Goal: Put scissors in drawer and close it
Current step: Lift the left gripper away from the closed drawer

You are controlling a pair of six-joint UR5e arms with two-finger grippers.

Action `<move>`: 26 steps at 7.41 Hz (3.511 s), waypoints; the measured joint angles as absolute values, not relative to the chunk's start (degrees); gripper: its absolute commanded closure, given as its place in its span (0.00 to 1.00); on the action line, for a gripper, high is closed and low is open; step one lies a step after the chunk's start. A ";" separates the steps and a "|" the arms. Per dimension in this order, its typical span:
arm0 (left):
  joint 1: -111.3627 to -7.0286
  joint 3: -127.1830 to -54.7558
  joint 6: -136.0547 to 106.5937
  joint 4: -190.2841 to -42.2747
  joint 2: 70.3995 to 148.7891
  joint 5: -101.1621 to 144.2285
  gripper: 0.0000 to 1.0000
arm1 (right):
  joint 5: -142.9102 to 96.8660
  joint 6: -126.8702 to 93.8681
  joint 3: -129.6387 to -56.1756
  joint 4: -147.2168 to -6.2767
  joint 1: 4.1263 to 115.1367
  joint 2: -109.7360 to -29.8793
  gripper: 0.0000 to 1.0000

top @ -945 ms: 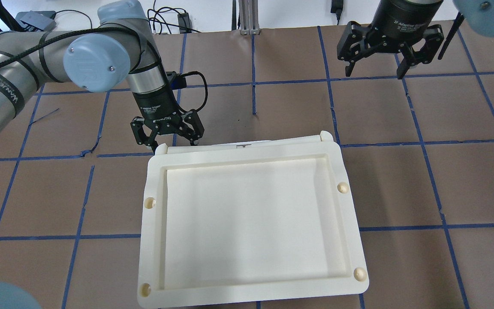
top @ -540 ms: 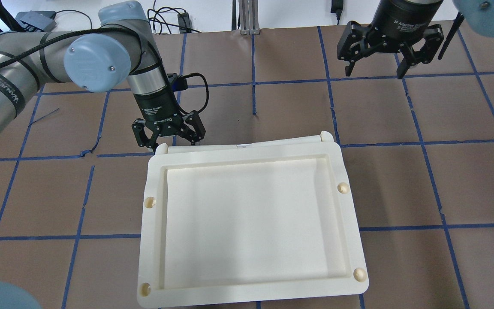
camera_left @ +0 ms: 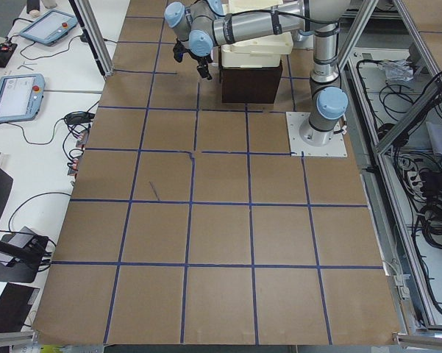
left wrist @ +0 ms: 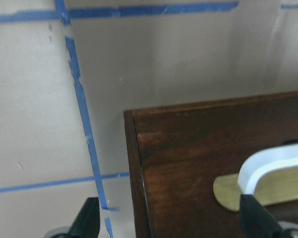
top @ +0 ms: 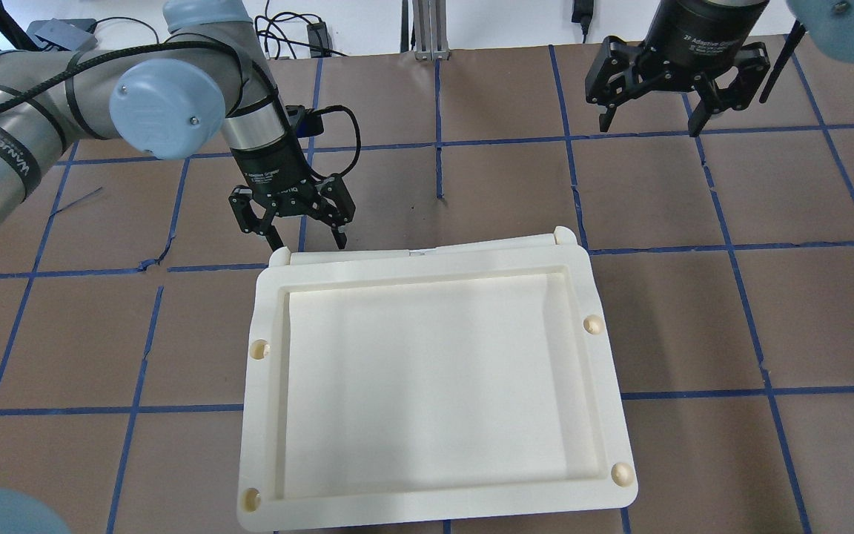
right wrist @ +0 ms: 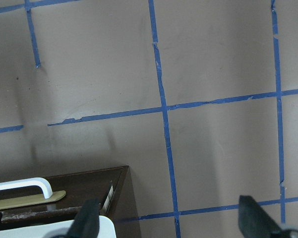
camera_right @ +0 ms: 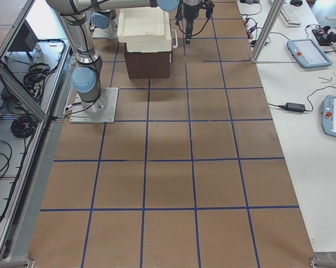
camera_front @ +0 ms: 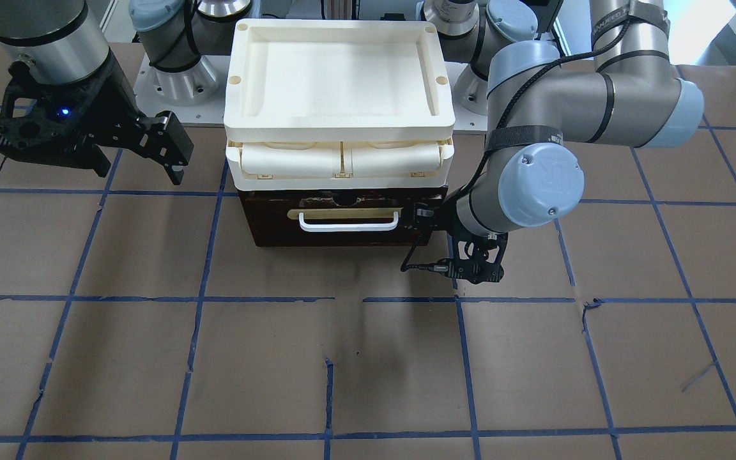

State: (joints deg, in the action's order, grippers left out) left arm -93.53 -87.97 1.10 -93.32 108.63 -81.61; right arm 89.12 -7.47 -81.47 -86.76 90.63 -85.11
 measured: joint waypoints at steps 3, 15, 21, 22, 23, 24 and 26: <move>-93.12 -86.26 1.27 -86.45 108.18 -83.74 0.00 | 89.16 -7.47 -81.50 -86.75 90.58 -85.08 0.00; -92.32 -86.50 2.06 -85.90 104.40 -84.00 0.00 | 89.21 -7.47 -81.56 -86.67 90.51 -85.08 0.00; -88.19 -85.84 3.06 -89.00 100.66 -84.09 0.00 | 89.26 -7.53 -81.56 -86.64 90.73 -85.12 0.00; -87.94 -86.03 3.31 -89.41 100.38 -84.05 0.00 | 89.28 -7.55 -81.56 -86.67 90.82 -85.15 0.00; -87.85 -86.20 3.43 -89.57 100.29 -83.97 0.00 | 89.29 -7.55 -81.56 -86.69 90.85 -85.16 0.00; -87.90 -86.40 3.46 -89.65 100.19 -83.92 0.00 | 89.28 -7.56 -81.56 -86.66 90.87 -85.16 0.00; -88.42 -86.85 3.44 -89.85 99.65 -83.89 0.00 | 89.07 -7.46 -81.56 -86.59 91.09 -85.22 0.00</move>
State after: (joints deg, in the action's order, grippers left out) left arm -88.42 -86.85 3.44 -89.85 99.65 -83.89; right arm 89.07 -7.46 -81.56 -86.59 91.09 -85.22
